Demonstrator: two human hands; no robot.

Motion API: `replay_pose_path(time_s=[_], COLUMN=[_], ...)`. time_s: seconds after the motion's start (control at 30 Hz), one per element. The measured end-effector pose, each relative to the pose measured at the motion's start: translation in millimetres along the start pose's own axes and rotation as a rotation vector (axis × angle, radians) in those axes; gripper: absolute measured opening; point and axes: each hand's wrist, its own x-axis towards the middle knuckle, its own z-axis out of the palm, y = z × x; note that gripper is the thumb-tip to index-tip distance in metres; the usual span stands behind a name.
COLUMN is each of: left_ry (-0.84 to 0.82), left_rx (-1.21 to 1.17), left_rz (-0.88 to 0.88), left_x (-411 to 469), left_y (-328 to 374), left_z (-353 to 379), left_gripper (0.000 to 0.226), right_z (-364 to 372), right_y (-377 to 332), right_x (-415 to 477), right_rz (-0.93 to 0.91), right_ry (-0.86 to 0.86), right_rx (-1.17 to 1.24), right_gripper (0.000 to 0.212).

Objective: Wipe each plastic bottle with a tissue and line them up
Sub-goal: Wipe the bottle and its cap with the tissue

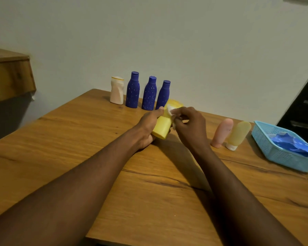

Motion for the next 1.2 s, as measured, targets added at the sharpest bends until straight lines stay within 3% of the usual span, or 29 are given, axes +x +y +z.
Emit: replay_pose_path(time_s=[0.2,0.43,0.53,0.73,0.87,1.03,1.2], left_ry=[-0.049,0.130,0.131,-0.091,-0.237,-0.262,-0.237], left_rx=[0.106,0.192,0.211,0.234,0.244,0.276,0.225], left_rz=[0.001,0.130,0.154,0.060,0.053,0.013,0.014], left_x=[-2,4,3,-3,-4,-7,-11], left_y=[-3,1,5,6,1,-4,0], left_z=[7,-6,-11,-2,-2,5,5], left_gripper=[0.040,0.037,0.037,0.069,0.065,0.069,0.065], right_z=[-11,5,5,3,4,0,-3], right_y=[9,-10,-15,-11,-1,4,2], right_x=[5,-9,-8,-6,-1,3,2], right_rz=[0.117,0.040,0.016,0.100,0.172,0.220,0.159], right_ry=[0.166,-0.227,-0.279,-0.103,0.049,0.174,0.126], right_rx=[0.092,0.129,0.148,0.220,0.250,0.255,0.161], right_gripper=[0.022,0.016,0.016,0.016,0.018,0.016,0.012])
